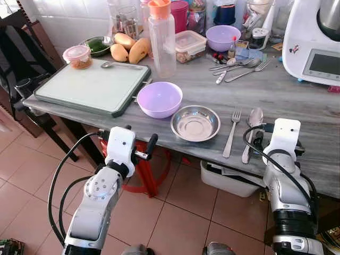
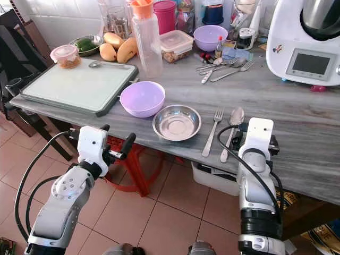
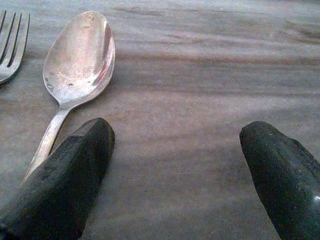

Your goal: Setting the table

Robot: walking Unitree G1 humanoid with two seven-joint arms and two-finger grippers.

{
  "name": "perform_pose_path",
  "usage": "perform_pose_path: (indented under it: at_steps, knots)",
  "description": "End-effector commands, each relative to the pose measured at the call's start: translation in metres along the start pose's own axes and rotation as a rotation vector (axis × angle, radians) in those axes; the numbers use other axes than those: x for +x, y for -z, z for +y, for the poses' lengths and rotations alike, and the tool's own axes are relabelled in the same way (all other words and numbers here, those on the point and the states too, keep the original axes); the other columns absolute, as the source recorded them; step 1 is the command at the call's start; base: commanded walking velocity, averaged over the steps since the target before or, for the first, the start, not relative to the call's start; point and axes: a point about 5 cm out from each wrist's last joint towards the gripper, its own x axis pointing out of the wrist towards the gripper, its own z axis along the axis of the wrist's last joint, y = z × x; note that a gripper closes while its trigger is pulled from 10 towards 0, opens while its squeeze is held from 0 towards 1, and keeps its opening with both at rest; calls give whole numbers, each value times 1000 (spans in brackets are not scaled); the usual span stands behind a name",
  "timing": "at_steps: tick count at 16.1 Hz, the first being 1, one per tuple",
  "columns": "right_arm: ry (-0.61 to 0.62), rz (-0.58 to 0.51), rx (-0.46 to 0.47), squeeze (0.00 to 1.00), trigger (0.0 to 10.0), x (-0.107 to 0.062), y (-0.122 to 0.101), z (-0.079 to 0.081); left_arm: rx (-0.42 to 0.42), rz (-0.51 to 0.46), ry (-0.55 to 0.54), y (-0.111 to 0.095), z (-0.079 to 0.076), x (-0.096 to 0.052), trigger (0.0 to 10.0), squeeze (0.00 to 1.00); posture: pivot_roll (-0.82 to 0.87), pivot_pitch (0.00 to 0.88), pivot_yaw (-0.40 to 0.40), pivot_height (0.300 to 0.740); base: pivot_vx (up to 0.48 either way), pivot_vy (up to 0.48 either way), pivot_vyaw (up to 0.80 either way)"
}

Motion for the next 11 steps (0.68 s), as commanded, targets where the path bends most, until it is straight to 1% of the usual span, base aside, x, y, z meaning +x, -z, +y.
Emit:
perform_pose_path:
  at_steps: [1,6,11]
  knots:
    - [-17,34,-3,0,10000,-1,8,5,3,-5,-3,-1,2,1,10000,0,-13,18,99,740,0,0,0]
    - [-23,37,-3,0,10000,-1,9,7,1,-8,-5,-1,2,1,10000,0,-11,17,94,740,0,0,0]
    - [-10,46,-9,0,10000,-3,12,5,0,-9,-4,-2,2,2,10000,0,-13,17,96,740,0,0,0]
